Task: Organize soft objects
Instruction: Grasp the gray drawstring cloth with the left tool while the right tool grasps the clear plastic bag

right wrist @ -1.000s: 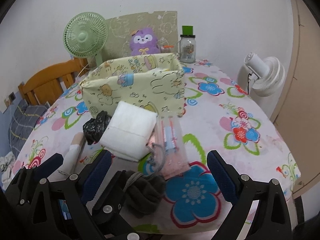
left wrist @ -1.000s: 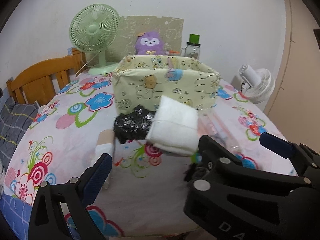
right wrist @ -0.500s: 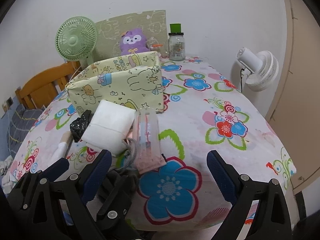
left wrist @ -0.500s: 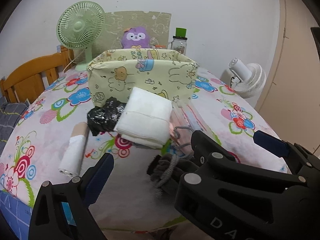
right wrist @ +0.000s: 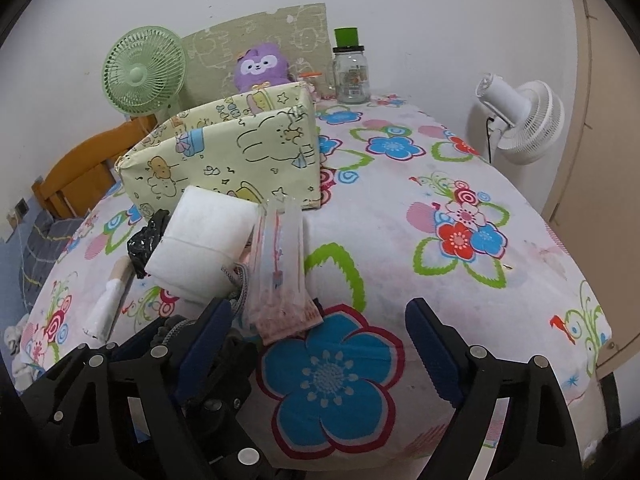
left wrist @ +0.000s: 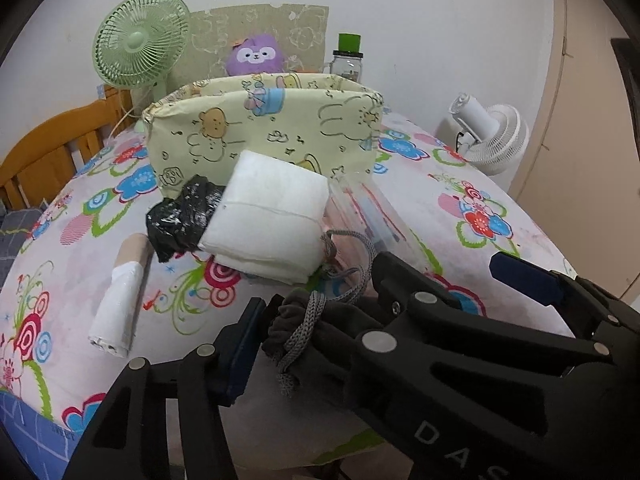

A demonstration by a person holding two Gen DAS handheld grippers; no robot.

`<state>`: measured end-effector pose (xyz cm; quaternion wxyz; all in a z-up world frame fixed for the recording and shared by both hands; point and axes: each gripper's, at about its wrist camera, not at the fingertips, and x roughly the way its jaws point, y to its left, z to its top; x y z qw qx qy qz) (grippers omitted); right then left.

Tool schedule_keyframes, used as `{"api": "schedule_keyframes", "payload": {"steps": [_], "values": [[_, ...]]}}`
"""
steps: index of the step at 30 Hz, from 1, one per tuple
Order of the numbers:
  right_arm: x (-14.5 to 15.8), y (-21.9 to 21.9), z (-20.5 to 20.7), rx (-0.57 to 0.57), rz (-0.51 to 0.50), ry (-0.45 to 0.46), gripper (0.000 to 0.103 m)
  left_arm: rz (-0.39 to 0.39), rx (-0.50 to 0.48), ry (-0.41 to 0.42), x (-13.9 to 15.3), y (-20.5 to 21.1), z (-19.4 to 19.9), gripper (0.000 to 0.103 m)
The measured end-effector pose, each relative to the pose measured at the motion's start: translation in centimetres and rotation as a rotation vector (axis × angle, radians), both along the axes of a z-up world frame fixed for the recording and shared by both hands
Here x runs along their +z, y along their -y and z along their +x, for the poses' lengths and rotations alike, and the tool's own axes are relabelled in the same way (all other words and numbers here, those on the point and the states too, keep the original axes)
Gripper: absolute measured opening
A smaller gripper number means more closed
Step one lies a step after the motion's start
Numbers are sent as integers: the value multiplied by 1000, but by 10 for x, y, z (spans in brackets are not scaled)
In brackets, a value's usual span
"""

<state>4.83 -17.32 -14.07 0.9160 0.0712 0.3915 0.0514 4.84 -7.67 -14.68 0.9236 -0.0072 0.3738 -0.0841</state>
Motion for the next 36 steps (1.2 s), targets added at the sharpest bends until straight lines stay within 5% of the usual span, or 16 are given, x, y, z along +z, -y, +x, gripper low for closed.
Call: {"api": "schedule_keyframes", "payload": {"steps": [9, 12, 21, 26, 28, 36], "values": [[9, -8, 14, 3, 6, 24, 83, 15, 67, 48, 14, -18, 8, 61], [6, -12, 23, 0, -10, -1, 72, 16, 82, 29, 10, -22, 18, 61], [-5, -17, 40, 9, -19, -39, 69, 8, 89, -9, -1, -28, 32, 61], [-11, -20, 47, 32, -3, -57, 53, 13, 87, -19, -4, -27, 36, 61], [-11, -21, 47, 37, 0, -56, 39, 14, 87, -19, -4, -27, 37, 61], [-5, -25, 42, 60, -13, -29, 29, 18, 85, -11, -1, -26, 35, 59]]}}
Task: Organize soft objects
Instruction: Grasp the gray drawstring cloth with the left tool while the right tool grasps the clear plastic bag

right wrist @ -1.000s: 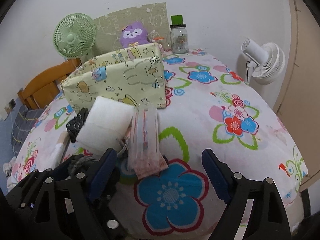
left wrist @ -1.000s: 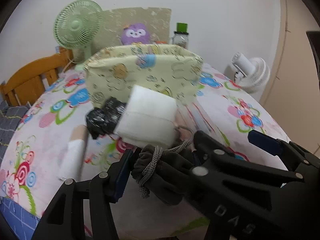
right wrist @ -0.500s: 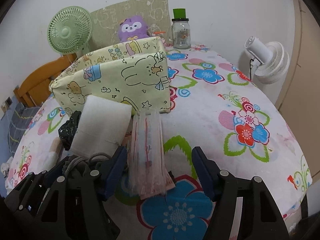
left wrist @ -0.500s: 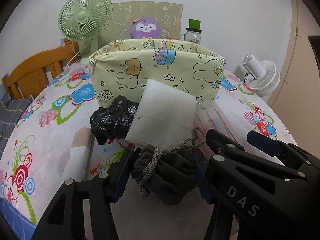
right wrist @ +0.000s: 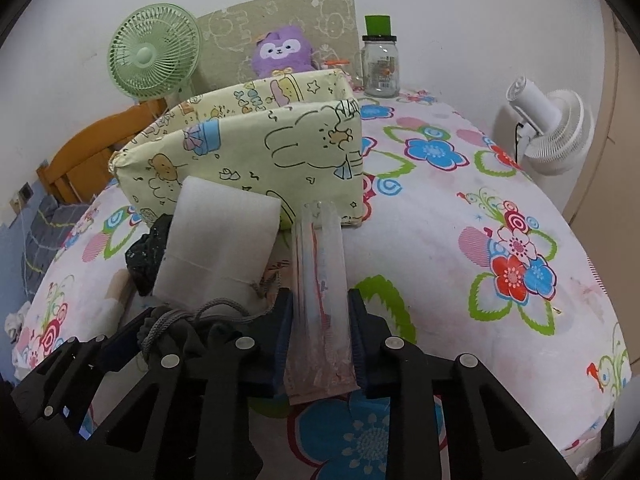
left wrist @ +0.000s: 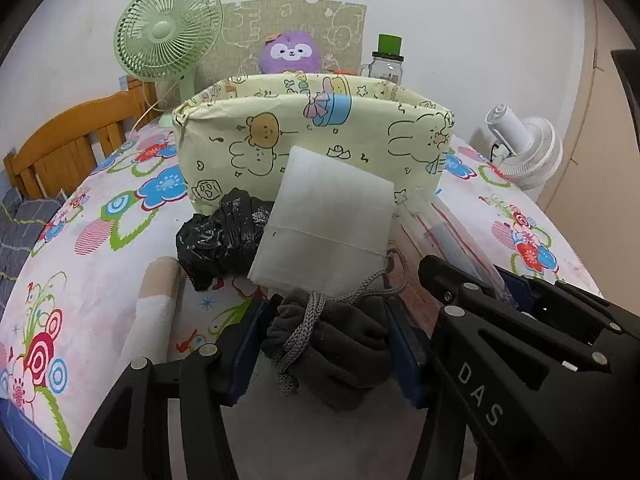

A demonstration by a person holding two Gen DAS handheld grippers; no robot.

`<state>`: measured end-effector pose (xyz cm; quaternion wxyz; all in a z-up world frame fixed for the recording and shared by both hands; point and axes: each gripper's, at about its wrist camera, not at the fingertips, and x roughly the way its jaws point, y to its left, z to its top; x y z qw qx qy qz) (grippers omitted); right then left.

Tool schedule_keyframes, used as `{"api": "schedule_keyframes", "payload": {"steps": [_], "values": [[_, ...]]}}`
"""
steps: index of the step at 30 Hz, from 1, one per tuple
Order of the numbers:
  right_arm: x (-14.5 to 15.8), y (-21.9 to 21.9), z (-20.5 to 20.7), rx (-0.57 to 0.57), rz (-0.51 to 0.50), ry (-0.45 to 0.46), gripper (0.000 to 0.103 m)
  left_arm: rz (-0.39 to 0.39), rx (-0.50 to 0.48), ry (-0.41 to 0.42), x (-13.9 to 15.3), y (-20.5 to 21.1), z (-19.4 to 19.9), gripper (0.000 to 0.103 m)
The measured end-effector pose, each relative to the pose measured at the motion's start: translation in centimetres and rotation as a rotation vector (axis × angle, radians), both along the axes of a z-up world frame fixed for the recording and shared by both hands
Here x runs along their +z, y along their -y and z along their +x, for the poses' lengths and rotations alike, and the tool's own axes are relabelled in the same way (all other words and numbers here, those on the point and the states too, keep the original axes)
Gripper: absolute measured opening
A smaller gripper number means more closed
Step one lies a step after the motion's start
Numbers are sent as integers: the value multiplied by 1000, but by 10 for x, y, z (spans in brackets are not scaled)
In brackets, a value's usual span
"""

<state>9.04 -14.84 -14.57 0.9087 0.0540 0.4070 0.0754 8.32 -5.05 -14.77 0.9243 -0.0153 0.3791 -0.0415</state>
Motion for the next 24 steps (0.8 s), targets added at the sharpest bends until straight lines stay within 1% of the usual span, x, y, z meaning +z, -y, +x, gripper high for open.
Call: {"api": "schedule_keyframes", "payload": {"steps": [7, 24], "values": [[15, 2, -12, 0, 4, 43, 29, 5, 3, 40, 14, 2, -13, 59], [64, 9, -47, -25, 17, 168, 29, -9, -3, 153, 59, 4, -45, 59]]}}
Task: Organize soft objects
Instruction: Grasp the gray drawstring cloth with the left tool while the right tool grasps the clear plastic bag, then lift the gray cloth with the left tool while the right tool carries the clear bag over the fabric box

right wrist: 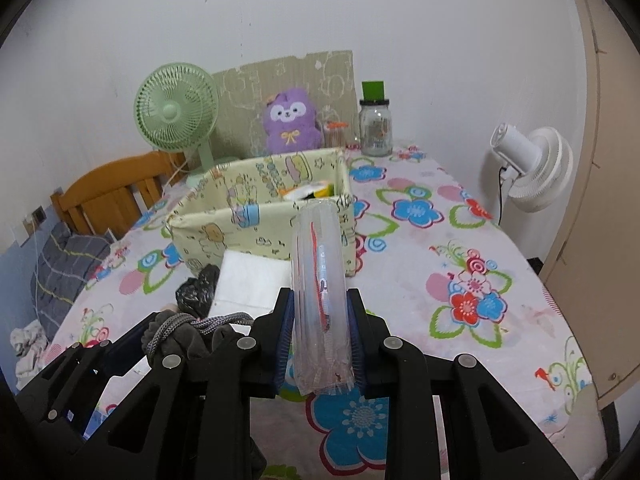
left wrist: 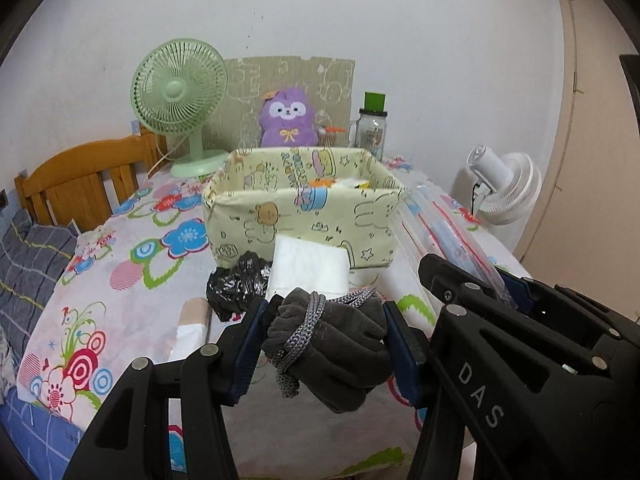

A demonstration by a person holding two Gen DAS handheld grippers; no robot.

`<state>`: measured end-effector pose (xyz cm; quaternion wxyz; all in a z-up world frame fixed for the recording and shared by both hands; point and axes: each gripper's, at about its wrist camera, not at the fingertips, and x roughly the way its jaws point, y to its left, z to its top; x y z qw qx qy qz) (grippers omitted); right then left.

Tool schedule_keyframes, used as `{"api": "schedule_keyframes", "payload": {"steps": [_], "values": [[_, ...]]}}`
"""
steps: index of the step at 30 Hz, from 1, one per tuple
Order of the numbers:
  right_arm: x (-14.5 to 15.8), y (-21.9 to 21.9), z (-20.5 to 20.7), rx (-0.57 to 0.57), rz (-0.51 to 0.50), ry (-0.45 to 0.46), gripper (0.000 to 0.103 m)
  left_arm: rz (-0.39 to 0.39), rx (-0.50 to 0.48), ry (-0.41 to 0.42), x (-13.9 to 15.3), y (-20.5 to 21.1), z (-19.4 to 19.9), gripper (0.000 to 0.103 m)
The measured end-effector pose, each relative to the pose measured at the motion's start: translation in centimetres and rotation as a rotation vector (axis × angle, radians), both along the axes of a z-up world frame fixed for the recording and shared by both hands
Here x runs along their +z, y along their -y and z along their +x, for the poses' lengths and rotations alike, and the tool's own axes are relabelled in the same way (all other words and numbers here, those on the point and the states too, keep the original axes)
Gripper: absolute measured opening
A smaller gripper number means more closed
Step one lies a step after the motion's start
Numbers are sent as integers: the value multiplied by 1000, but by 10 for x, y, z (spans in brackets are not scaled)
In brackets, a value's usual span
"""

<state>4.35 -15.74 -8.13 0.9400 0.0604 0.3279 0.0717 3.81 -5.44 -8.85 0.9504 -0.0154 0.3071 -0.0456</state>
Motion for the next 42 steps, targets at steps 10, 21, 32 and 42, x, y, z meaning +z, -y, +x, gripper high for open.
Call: {"api": "schedule_keyframes", "payload": {"steps": [10, 21, 32, 42], "values": [[24, 0, -5, -9, -1, 35, 29, -6, -7, 28, 22, -2, -4, 58], [47, -5, 2, -9, -9, 59, 29, -9, -9, 55, 43, -7, 3, 58], [66, -7, 21, 1, -9, 81, 29, -1, -1, 81, 63, -10, 20, 58], [75, -12, 49, 29, -13, 87, 29, -14, 11, 83, 72, -15, 45, 58]]}}
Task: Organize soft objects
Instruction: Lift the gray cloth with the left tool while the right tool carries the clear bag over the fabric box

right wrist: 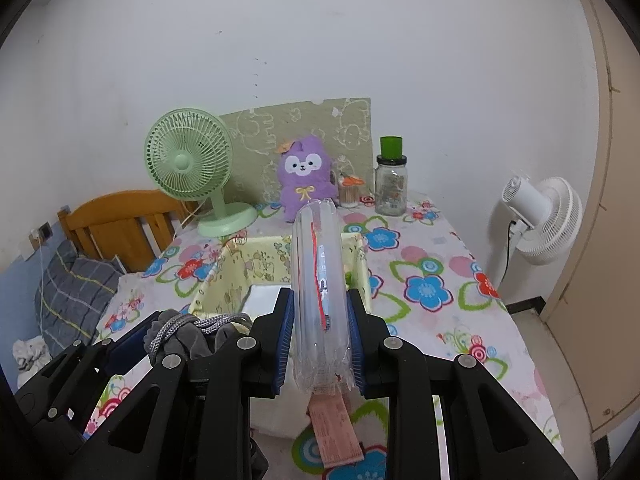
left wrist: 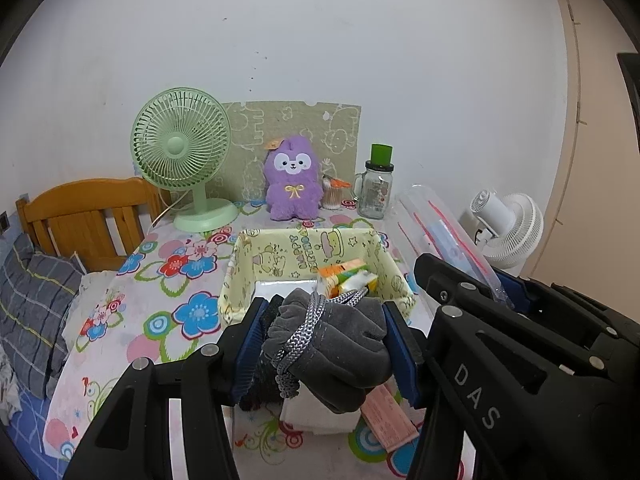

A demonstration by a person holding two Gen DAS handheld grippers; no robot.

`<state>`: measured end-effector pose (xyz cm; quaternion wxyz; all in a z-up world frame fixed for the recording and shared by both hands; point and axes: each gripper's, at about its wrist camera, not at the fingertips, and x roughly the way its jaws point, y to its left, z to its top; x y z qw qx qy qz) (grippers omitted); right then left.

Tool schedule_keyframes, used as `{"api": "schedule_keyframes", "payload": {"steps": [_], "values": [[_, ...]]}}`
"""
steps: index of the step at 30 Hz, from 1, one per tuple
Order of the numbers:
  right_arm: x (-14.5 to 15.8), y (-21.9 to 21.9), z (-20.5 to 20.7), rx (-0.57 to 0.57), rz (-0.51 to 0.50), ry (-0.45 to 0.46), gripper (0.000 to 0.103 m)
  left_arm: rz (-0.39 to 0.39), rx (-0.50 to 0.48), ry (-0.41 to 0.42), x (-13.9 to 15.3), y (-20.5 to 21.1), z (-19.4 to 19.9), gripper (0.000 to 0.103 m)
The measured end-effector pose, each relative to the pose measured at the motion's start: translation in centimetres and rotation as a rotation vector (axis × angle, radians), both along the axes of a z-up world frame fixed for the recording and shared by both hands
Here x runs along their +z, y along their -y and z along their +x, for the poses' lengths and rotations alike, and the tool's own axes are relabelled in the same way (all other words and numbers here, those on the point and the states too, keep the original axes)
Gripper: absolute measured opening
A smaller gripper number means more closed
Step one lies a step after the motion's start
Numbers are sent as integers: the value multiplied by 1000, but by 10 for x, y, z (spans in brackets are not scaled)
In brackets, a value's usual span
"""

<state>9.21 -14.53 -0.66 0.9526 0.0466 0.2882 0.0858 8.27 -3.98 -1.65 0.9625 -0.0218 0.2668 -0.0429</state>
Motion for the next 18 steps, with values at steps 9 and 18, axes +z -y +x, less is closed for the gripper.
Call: {"api": "schedule_keyframes", "payload": {"steps": [9, 18], "values": [[-1, -6, 31, 20, -1, -13, 29, -5, 1, -11, 0, -4, 29, 58], [1, -15, 63, 52, 23, -24, 29, -13, 10, -4, 3, -13, 58, 58]]}}
